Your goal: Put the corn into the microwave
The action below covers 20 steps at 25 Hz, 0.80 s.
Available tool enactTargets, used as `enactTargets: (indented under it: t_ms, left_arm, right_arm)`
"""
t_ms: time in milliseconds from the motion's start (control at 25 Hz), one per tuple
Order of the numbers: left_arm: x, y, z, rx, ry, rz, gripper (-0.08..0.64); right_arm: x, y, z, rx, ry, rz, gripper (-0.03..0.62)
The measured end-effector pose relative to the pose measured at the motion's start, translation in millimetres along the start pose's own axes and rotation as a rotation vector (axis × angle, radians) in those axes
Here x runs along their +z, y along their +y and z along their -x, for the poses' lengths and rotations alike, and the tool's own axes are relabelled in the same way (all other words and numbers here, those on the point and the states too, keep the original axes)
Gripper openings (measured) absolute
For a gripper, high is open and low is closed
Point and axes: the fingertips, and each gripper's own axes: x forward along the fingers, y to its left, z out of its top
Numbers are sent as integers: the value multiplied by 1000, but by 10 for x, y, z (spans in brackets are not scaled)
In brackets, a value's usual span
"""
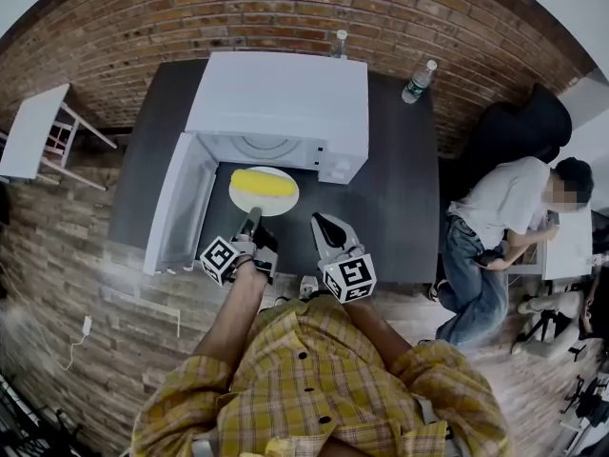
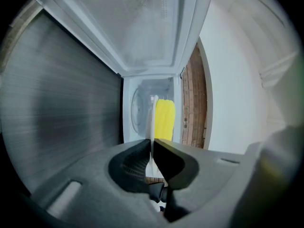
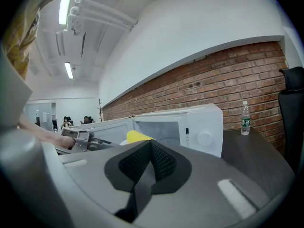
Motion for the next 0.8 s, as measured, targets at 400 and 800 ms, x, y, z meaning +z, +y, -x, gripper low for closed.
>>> enactTargets:
  t_ms: [400,800]
  left_arm:
    - [164,219,-333,40,-8,-26,25]
    - [272,390,-613,74,-17,-36,25]
  right_arm:
    - [9,-65,-69,8,6,2,3]
    - [57,-192,-54,-9,-8,-22,3]
